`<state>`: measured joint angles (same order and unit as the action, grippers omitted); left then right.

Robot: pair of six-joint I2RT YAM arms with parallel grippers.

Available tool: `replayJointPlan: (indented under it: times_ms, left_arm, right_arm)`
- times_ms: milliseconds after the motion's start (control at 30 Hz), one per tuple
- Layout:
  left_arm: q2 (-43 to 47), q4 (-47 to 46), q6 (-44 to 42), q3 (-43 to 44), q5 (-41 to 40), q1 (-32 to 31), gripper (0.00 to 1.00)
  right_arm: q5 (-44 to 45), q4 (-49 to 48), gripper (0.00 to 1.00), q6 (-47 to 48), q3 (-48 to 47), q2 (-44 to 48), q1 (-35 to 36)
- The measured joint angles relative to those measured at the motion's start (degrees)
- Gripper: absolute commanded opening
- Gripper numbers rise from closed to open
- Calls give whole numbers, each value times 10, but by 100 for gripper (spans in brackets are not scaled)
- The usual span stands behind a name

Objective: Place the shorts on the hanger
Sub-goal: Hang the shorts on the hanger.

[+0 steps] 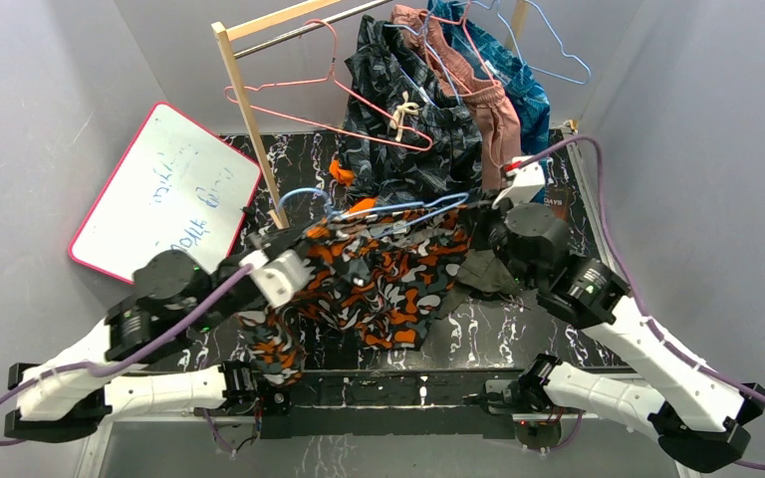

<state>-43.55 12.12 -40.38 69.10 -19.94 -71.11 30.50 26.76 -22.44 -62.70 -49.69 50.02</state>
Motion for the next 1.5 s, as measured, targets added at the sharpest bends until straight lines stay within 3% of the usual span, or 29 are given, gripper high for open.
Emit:
replayJointPlan:
  times_ms: [167, 467, 933, 1500]
  left_arm:
    - [62, 86, 27, 0, 50, 0, 0]
    - [64, 140, 31, -14, 56, 0, 0]
    - [-2, 59, -39, -49, -37, 0, 0]
    - [-44, 21, -37, -50, -36, 0, 0]
  right_arm:
    - [24, 25, 0, 1, -65, -2, 5]
    - [34, 104, 0, 1, -125, -20, 5]
    - [-8, 191, 0, 21, -205, -43, 2]
    - [-128, 203, 0, 76, -260, -46, 2]
